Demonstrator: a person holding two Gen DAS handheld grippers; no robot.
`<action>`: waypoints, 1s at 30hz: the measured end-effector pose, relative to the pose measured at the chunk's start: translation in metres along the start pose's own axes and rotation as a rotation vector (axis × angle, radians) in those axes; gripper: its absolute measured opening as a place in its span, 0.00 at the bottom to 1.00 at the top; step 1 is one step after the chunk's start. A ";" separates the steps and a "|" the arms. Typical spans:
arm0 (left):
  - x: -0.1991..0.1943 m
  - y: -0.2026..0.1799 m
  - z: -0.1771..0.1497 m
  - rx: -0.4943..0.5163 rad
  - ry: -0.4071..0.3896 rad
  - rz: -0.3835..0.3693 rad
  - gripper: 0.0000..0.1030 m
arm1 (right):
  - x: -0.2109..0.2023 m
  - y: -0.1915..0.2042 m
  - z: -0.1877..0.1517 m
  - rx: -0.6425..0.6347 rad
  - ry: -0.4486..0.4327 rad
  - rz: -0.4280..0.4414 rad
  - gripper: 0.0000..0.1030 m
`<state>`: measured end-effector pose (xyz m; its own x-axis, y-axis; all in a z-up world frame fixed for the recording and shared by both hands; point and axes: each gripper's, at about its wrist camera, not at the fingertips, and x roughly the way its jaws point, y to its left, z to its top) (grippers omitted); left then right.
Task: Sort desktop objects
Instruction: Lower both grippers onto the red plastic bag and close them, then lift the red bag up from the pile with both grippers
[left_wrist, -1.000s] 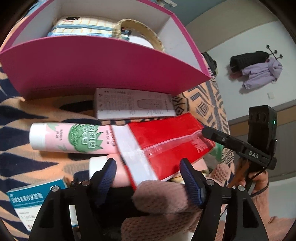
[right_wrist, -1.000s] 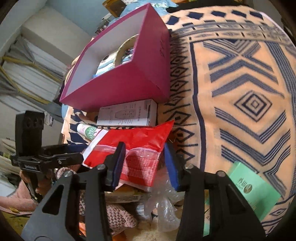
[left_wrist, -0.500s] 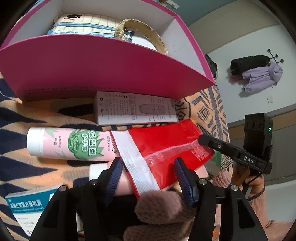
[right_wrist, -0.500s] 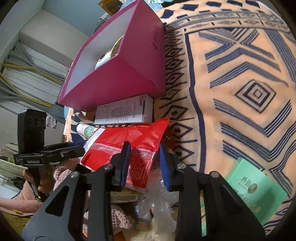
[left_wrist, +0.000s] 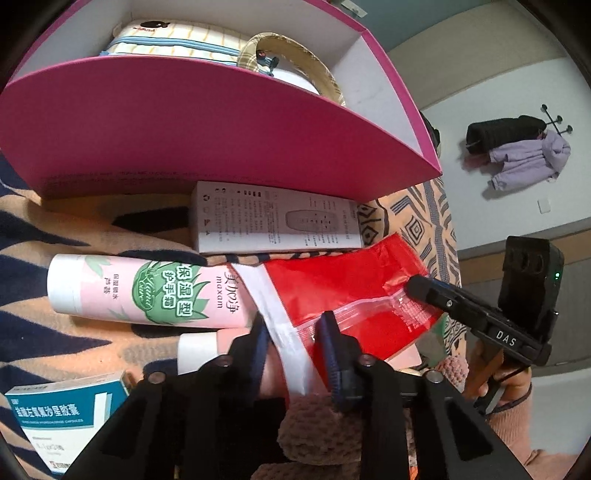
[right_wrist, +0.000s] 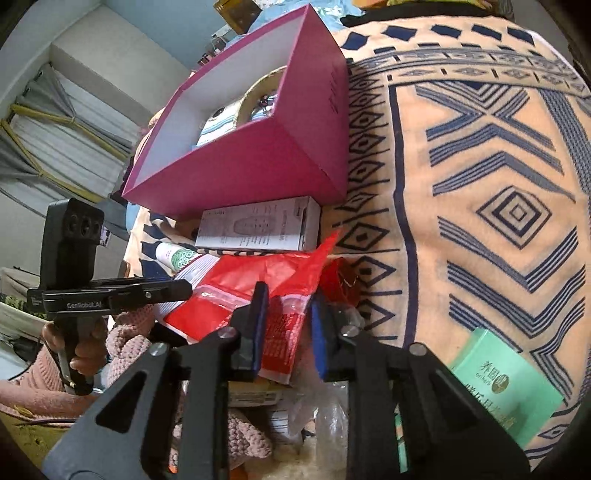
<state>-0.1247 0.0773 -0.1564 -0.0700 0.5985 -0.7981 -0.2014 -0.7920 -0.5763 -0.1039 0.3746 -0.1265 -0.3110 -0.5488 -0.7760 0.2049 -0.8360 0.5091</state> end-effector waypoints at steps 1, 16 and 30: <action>-0.001 0.000 -0.001 0.000 -0.002 -0.001 0.24 | -0.001 0.000 0.000 -0.003 -0.002 -0.002 0.18; -0.001 -0.008 -0.005 0.031 -0.031 0.029 0.12 | -0.016 0.010 -0.001 -0.039 -0.041 0.001 0.11; -0.044 -0.018 -0.013 0.056 -0.130 -0.001 0.11 | -0.046 0.035 0.008 -0.084 -0.120 0.063 0.09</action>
<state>-0.1048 0.0634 -0.1128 -0.1956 0.6125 -0.7659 -0.2553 -0.7859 -0.5632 -0.0901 0.3708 -0.0703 -0.4025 -0.6004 -0.6911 0.3027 -0.7997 0.5184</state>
